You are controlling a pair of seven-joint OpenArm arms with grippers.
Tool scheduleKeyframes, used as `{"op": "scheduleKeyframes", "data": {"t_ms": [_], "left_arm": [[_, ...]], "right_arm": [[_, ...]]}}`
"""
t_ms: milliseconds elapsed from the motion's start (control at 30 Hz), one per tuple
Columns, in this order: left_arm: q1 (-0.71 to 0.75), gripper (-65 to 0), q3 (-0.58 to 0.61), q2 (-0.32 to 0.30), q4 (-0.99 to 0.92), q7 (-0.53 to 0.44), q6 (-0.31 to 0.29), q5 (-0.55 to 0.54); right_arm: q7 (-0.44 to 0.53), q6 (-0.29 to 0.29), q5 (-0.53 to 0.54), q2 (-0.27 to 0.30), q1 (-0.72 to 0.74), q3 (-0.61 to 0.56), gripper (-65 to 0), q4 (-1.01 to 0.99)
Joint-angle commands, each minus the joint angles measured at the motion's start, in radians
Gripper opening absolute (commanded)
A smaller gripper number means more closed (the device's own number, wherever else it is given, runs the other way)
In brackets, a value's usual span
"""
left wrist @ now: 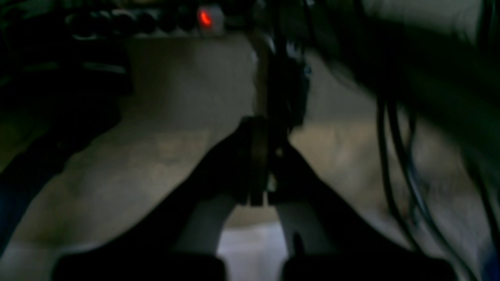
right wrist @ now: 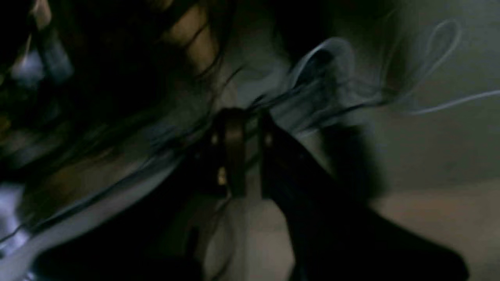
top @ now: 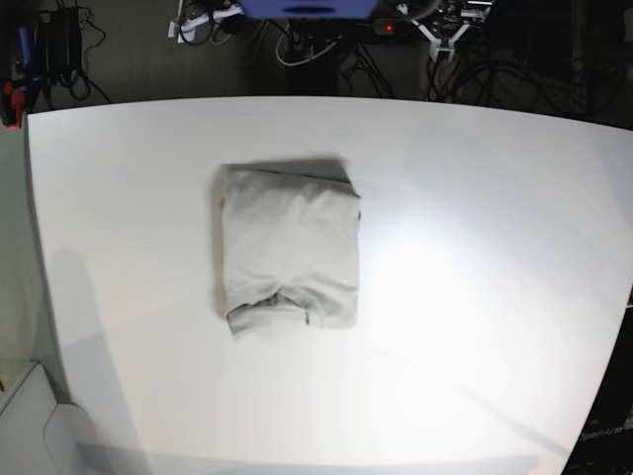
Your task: Layout the t-shirt on the table in an organized manner, then fold the t-shirt properly
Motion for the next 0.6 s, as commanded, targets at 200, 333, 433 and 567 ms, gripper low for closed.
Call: {"op": "scheduleKeyframes", "data": {"t_ms": [200,333,433,567], "left_arm": [[-0.001,-64.8,-0.004,0.093,-0.024,-0.125,0.231,-0.069],[-0.023,-64.8,0.002,0.104,-0.03,-0.125,0.374,-0.139],[-0.024,-64.7,0.002,0.096,-0.027,-0.132,0.4,-0.141],[-0.024,-64.7,0.002,0.087,-0.027,-0.133,0.398,-0.144]], "right_arm": [[0.056,-0.576,0.007,0.007,-0.006,-0.16,-59.9,0.01],[0.054,-0.694,0.007,0.002,0.014,-0.314,-59.9,0.002],[0.054,-0.76,0.007,0.002,0.014,-0.398,-59.9,0.002],[0.054,-0.789,0.007,0.007,0.017,-0.474,-59.9,0.002]]}}
